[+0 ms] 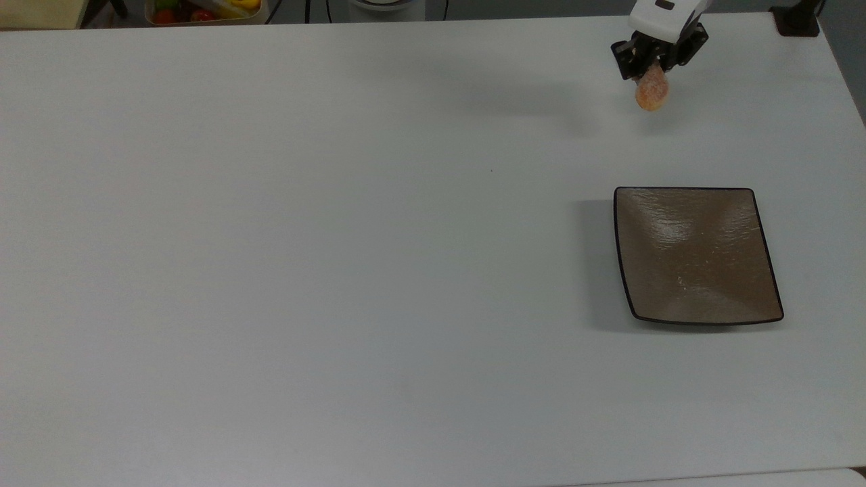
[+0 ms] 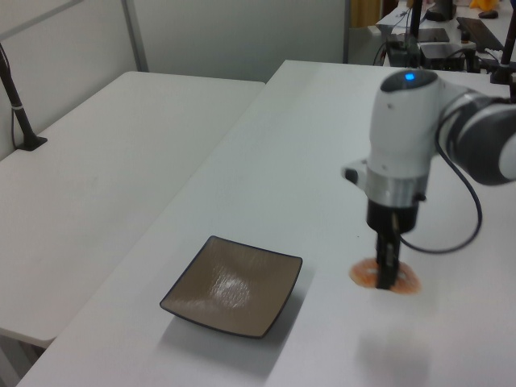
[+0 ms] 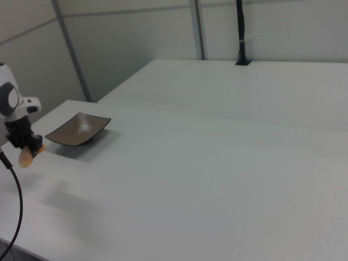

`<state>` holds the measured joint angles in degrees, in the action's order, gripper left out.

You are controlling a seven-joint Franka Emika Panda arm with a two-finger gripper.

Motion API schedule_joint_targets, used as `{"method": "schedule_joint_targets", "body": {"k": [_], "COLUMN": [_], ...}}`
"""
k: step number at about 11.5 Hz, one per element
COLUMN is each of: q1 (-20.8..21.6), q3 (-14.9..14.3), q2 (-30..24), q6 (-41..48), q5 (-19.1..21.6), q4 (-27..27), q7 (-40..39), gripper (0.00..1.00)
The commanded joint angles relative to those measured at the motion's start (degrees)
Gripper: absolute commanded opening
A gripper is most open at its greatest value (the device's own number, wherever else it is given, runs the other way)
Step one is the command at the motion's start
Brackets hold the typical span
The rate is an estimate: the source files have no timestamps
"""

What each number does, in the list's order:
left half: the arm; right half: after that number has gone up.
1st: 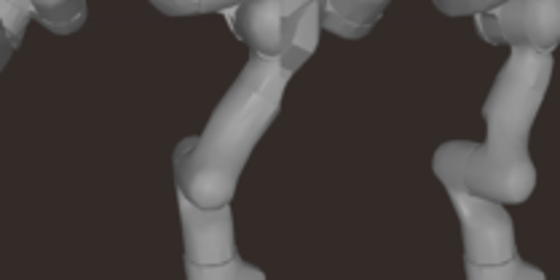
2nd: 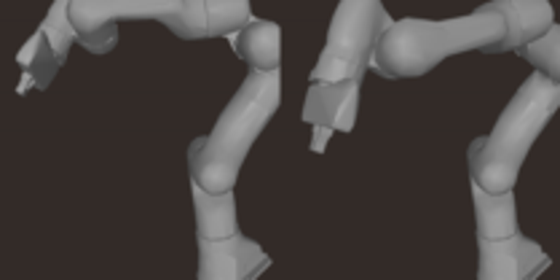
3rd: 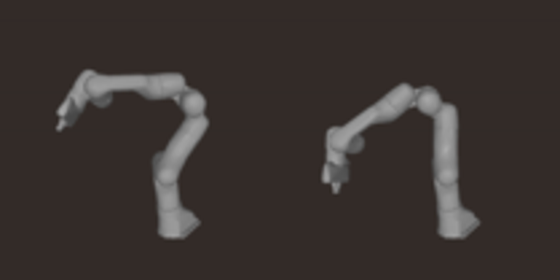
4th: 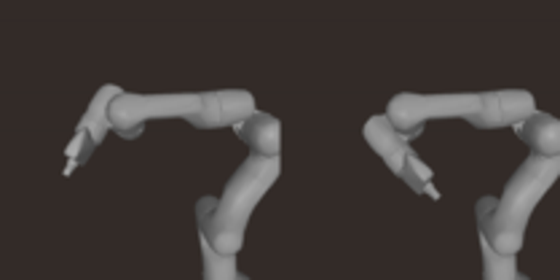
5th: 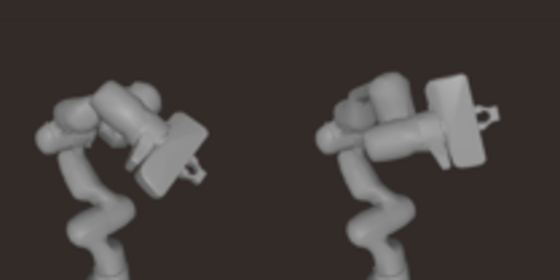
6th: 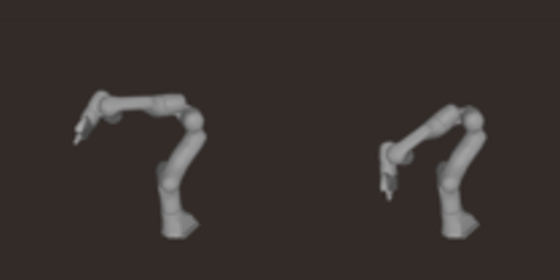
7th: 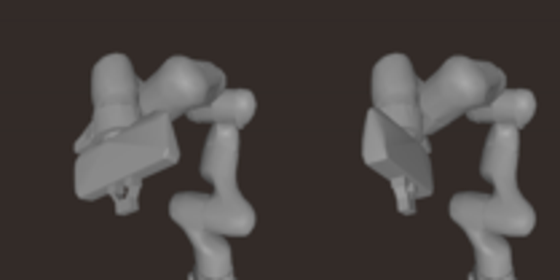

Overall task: Bread is placed on a ceramic plate
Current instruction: 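Lift the bread roll and carry it toward the brown square plate, then lower the bread roll onto the plate and open the gripper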

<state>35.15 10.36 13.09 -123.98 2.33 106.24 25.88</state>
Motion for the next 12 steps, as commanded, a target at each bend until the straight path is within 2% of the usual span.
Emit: {"method": "schedule_joint_targets", "body": {"k": [1, 4, 7, 10, 12], "q1": [-2.88, -4.3, -4.39, -4.3, -4.21], "q3": [-0.34, -1.3, -1.66, -1.66, -2.45], "q2": [5.35, 12.21, 17.13, 23.54, 26.1], "q6": [1.81, -1.42, -12.92, -18.22, -23.91], "q5": [-0.49, -0.58, -1.01, -5.49, -6.29], "q4": [-11.1, -19.46, -21.24, -26.68, -27.05], "q7": [-5.22, -9.43, -11.37, -11.38, -11.29], "gripper": [0.25, 0.25, 0.28, 0.3, 0.33]}}
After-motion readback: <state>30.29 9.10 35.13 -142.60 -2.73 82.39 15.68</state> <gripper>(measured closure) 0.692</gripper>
